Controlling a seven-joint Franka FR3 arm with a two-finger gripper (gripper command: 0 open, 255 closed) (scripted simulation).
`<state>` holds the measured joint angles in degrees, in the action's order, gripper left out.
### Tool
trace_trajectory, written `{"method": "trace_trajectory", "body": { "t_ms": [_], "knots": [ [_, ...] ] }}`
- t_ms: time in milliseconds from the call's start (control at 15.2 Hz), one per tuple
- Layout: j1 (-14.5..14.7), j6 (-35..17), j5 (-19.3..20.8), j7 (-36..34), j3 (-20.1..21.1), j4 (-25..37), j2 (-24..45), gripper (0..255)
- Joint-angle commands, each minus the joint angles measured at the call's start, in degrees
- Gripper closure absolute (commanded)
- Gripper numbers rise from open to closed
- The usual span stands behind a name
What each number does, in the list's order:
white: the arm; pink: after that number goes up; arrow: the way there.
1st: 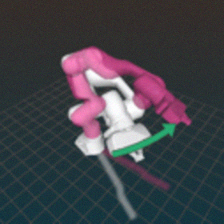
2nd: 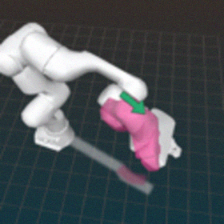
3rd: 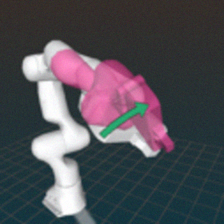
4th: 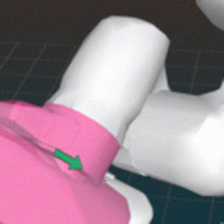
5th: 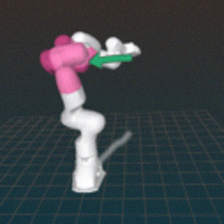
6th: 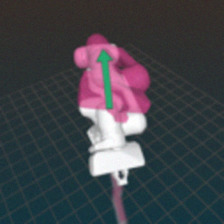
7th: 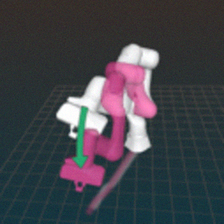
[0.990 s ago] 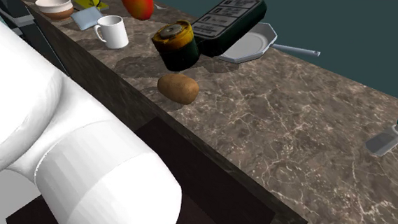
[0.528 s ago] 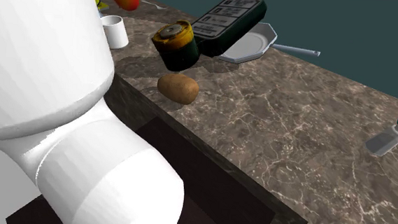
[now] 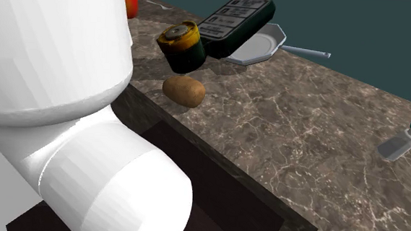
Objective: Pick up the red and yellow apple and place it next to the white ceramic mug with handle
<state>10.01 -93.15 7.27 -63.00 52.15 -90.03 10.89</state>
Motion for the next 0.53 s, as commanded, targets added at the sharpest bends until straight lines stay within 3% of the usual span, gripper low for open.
{"method": "trace_trajectory", "body": {
  "t_ms": [0, 462],
  "knots": [
    [-0.3, -1.8, -0.2, 0.1, 0.0, -2.0, -0.4, 255],
    [-0.7, -7.2, -0.2, 0.1, -0.2, -7.5, -0.4, 255]
  ]
}}
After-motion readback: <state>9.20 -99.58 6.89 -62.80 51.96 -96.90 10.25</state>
